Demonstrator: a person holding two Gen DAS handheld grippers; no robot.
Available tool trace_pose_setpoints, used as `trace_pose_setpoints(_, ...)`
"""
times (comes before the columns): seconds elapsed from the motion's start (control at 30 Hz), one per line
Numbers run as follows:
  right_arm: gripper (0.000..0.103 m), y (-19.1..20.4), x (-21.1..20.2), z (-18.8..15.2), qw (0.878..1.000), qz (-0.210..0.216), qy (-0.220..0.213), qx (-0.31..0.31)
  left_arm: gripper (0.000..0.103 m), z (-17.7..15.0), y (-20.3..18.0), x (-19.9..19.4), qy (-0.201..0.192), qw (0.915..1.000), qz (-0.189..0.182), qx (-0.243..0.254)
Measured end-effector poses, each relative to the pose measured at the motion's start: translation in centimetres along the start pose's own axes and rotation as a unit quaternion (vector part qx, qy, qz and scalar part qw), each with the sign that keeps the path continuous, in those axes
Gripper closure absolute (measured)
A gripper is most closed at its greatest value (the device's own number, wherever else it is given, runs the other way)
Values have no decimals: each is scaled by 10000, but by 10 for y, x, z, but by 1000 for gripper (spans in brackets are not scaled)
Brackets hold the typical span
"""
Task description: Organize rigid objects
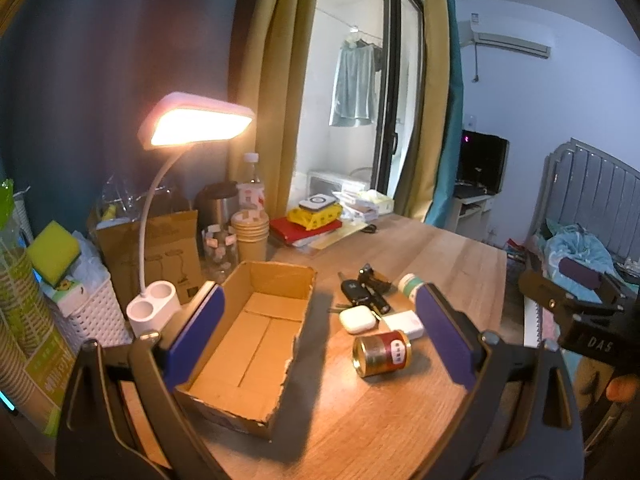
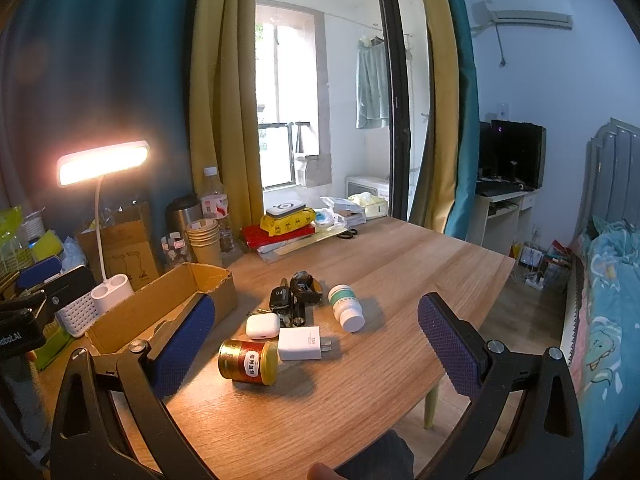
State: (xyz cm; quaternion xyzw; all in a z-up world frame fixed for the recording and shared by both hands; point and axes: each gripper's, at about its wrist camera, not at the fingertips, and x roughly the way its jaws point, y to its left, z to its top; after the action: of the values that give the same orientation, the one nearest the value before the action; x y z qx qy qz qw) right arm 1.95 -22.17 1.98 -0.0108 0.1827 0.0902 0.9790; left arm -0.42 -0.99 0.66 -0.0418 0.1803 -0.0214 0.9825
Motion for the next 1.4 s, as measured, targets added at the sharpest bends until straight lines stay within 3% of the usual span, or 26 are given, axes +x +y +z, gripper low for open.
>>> trace_pose_setpoints(1.4, 0, 2, 0, 3, 10000, 52, 64, -36, 6, 3, 1, -7, -76, 10000, 52, 3)
